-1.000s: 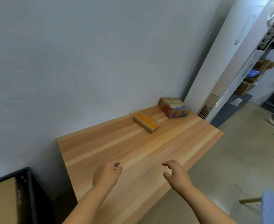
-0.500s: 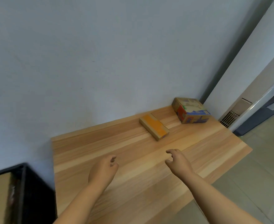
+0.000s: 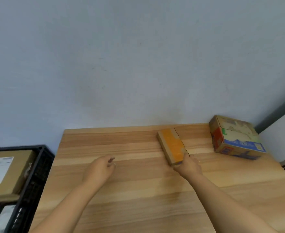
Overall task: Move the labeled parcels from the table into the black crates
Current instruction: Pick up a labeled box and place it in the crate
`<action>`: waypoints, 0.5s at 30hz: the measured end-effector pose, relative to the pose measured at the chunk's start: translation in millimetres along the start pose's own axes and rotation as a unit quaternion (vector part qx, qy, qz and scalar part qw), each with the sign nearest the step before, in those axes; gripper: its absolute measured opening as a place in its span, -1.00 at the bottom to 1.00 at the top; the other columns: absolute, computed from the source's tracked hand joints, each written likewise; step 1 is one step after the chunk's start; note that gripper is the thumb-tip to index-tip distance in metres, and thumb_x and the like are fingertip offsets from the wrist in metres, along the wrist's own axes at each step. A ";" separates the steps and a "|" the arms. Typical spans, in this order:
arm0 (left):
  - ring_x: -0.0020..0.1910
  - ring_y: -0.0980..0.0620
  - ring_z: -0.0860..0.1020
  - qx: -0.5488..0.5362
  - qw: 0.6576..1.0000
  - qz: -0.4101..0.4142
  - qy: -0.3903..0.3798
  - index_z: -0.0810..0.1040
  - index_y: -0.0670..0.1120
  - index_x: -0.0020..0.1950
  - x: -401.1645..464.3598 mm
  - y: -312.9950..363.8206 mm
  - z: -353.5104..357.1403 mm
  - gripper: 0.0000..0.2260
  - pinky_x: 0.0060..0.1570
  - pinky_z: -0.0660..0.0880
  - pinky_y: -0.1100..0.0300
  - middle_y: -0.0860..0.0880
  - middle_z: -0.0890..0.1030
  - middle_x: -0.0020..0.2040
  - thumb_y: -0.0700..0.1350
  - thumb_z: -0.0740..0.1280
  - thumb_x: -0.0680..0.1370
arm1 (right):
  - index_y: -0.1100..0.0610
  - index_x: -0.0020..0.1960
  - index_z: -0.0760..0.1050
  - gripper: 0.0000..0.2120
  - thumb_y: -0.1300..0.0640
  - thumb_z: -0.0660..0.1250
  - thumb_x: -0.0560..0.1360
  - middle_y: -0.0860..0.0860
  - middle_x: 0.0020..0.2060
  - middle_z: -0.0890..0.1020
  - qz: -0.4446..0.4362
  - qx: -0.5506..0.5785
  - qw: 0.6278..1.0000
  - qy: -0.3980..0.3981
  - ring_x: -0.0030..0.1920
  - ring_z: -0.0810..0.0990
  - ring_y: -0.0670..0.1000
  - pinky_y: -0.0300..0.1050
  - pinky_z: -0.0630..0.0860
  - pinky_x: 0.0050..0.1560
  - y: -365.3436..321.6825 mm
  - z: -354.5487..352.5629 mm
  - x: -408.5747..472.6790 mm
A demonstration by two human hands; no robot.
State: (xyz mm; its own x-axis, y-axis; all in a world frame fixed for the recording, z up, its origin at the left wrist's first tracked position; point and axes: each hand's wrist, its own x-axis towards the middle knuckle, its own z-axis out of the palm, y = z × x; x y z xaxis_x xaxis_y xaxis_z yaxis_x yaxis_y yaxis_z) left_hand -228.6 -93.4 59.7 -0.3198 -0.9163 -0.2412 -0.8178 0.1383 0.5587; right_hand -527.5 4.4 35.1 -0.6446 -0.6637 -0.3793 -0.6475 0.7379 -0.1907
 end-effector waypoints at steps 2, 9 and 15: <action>0.15 0.09 0.55 0.015 1.000 -0.016 0.017 0.51 0.05 0.29 6.5 10.4 0.9 -0.68 0.12 0.44 0.18 0.11 0.58 0.22 -0.07 0.28 0.54 | 0.14 0.43 0.21 -0.23 -0.19 0.39 0.37 0.11 0.31 0.40 -0.010 -0.013 1.000 -0.001 0.32 0.36 0.13 0.00 0.37 0.28 4.0 -2.6 18.7; 0.06 0.06 0.58 -0.017 0.998 -0.054 0.022 0.53 -0.03 0.27 6.2 24.8 25.4 -0.70 0.11 0.45 0.19 0.05 0.60 0.18 -0.13 0.29 0.53 | 0.16 0.53 -0.08 0.07 -0.36 0.34 0.29 0.16 0.45 0.18 -0.003 -0.057 0.998 -0.024 0.41 0.23 0.20 0.07 0.24 0.36 1.5 7.7 66.5; 0.06 0.12 0.57 -0.003 0.996 -0.093 0.004 0.51 0.02 0.30 -0.9 18.1 40.8 -0.68 0.08 0.46 0.22 0.09 0.59 0.20 -0.09 0.28 0.54 | 0.19 0.50 -0.14 0.15 -0.36 0.39 0.25 0.21 0.46 0.16 0.005 -0.073 0.997 -0.029 0.41 0.23 0.20 0.07 0.24 0.36 -4.5 22.4 81.0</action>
State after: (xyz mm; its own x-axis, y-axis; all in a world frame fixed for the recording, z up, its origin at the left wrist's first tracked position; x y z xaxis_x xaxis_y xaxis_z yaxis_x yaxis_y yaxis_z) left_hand -262.6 -74.7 37.7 -0.1592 -0.9289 -0.3345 -0.8595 -0.0363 0.5099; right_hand -567.7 -50.0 -15.1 -0.6295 -0.6453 -0.4328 -0.6959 0.7160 -0.0553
